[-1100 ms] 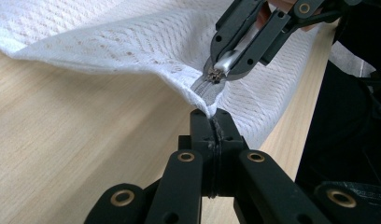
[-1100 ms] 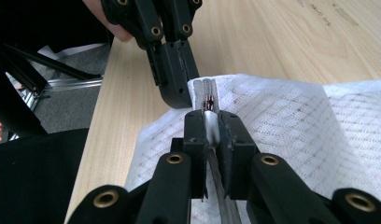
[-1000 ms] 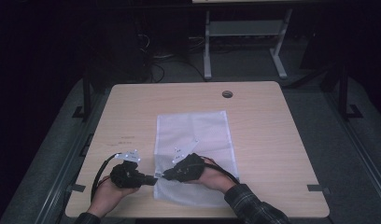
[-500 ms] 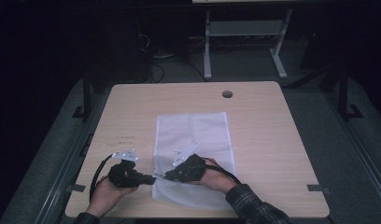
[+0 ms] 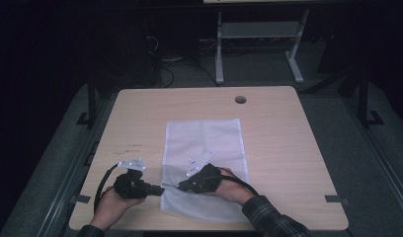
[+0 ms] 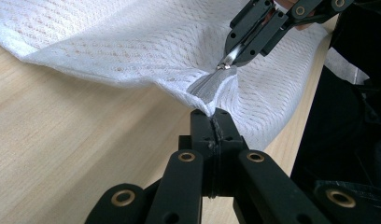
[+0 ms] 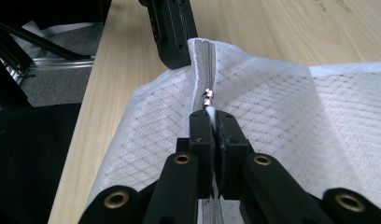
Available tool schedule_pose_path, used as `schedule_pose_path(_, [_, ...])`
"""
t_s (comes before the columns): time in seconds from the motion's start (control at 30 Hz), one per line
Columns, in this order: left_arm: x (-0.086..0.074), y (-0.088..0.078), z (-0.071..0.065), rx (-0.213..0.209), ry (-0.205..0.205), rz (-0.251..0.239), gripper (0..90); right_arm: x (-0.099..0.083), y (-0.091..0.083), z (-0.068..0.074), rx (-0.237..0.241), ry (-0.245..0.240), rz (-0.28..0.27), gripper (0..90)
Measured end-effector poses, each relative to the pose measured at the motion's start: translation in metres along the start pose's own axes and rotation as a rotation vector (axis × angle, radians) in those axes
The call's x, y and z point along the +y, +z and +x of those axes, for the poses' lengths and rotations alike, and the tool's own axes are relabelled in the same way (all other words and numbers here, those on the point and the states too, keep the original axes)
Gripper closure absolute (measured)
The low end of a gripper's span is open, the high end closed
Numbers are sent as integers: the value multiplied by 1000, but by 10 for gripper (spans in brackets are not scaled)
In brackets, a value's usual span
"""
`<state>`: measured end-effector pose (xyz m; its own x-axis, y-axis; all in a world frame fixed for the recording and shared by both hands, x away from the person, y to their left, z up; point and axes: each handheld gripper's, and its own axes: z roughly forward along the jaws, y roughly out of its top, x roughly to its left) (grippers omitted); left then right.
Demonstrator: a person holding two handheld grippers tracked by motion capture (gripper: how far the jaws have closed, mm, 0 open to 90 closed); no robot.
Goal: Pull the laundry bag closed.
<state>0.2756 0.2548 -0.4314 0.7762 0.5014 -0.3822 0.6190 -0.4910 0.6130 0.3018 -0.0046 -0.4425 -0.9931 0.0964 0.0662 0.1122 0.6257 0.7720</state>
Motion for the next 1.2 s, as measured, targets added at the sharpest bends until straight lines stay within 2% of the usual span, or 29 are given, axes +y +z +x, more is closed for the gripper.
schedule_pose_path(0.4, [-2,-3,1,5,-5,-3,895,-6,-6,0,-14,-10,11,865])
schedule_pose_path(1.2, [-4,-7,2,14,-12,-11,895,-24,-27,-2,-33,10,28,865])
